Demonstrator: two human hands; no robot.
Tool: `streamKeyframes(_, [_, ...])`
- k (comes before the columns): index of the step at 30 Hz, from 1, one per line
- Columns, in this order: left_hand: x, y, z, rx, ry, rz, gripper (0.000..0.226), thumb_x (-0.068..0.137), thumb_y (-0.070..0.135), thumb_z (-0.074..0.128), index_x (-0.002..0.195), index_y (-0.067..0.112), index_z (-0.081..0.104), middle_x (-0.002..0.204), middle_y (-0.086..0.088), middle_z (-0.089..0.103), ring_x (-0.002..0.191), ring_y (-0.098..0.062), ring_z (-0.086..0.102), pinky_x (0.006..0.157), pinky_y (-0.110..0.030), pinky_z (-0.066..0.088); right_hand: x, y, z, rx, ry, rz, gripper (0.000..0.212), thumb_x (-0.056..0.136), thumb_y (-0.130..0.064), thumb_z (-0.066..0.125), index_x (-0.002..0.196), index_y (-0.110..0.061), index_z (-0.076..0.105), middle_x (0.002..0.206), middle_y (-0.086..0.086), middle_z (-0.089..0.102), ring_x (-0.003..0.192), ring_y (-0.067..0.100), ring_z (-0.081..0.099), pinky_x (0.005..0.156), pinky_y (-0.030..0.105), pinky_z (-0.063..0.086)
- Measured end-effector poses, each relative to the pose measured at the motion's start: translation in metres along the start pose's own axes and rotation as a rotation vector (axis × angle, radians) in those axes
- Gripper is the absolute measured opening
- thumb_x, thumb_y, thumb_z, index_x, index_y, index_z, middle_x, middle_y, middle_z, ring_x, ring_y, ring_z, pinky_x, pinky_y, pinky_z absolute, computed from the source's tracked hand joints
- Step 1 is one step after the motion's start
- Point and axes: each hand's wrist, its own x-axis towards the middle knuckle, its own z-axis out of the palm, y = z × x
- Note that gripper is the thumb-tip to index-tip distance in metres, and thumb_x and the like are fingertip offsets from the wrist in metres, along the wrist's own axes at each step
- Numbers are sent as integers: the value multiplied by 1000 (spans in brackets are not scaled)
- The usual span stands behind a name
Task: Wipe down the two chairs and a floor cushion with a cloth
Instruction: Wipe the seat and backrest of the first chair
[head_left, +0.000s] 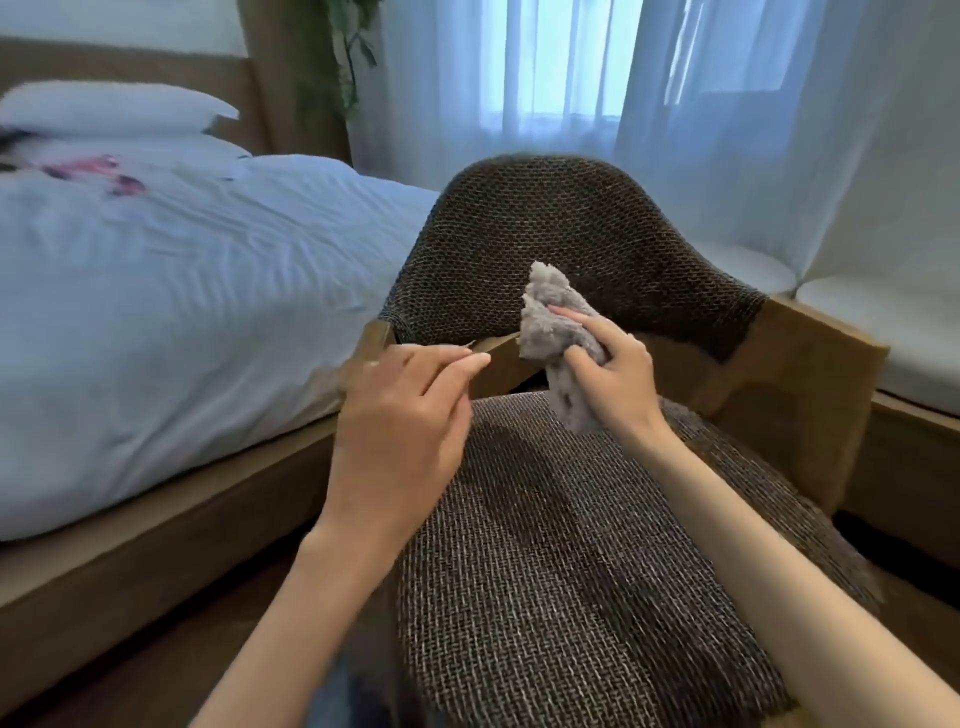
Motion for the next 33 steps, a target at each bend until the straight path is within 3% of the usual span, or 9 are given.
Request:
streamKeyframes(5, [-8, -46, -15, 63, -31, -203, 35, 92, 28, 47, 122, 18, 64, 119, -2, 63, 106, -28, 56, 89, -41, 42, 13, -40, 90, 305, -134, 62, 40, 88, 1, 52, 125, -9, 63, 123, 3, 64, 115, 13, 58, 102, 24, 44])
streamKeyframes(9, [-18, -72, -3, -70, -97, -307, 49, 97, 40, 30, 131, 18, 57, 131, 0, 57, 118, -20, 50, 103, -32, 34, -1, -48, 153, 287, -105, 62, 38, 91, -1, 51, 128, -6, 58, 131, 11, 58, 122, 24, 50, 110, 39, 35])
streamKeyframes(12, [-26, -83, 13, -243, -109, -303, 44, 99, 39, 31, 132, 21, 55, 139, 7, 51, 127, -8, 44, 109, -26, 29, -21, -32, 174, 211, 62, 22, 43, 89, -7, 48, 132, -9, 55, 132, 11, 55, 119, 18, 45, 105, 24, 26])
streamKeyframes(15, [-31, -87, 27, -406, -50, -327, 38, 101, 36, 36, 131, 21, 54, 141, 8, 48, 131, -2, 41, 109, -14, 25, -39, -1, 183, 172, 12, 154, 44, 94, -15, 44, 137, -10, 50, 136, 8, 49, 122, 18, 41, 104, 22, 26])
streamKeyframes(17, [-34, -89, 32, -443, -21, -323, 38, 101, 37, 36, 130, 21, 54, 141, 8, 48, 131, -3, 42, 108, -14, 27, -52, 20, 186, 148, -82, 252, 34, 96, -10, 45, 127, -9, 57, 127, 9, 53, 117, 19, 46, 103, 29, 34])
streamKeyframes(20, [-34, -92, 35, -479, -4, -309, 39, 100, 38, 35, 129, 20, 54, 142, 7, 48, 132, -3, 41, 109, -19, 29, -52, 27, 185, 130, -136, 421, 19, 95, -6, 44, 81, -12, 56, 90, 11, 57, 88, 29, 55, 78, 33, 40])
streamKeyframes(22, [-35, -94, 35, -493, -11, -297, 38, 101, 38, 36, 130, 21, 54, 142, 8, 47, 132, -2, 41, 109, -18, 29, -44, 16, 184, 211, -108, 483, 18, 96, -8, 42, 86, -11, 57, 91, 12, 63, 91, 32, 60, 84, 40, 46])
streamKeyframes(26, [-38, -98, 37, -559, -10, -302, 38, 100, 42, 34, 131, 27, 51, 144, 10, 45, 134, -3, 39, 111, -22, 30, -45, -19, 175, 335, 5, 326, 28, 95, -8, 45, 117, -13, 61, 117, 9, 62, 110, 20, 58, 102, 43, 44])
streamKeyframes(33, [-43, -100, 41, -693, -37, -356, 42, 101, 46, 26, 135, 30, 45, 149, 10, 40, 137, -5, 36, 114, -36, 30, -52, -57, 151, 363, 11, 170, 28, 89, -18, 49, 111, -11, 65, 101, 6, 68, 93, 18, 63, 87, 38, 50])
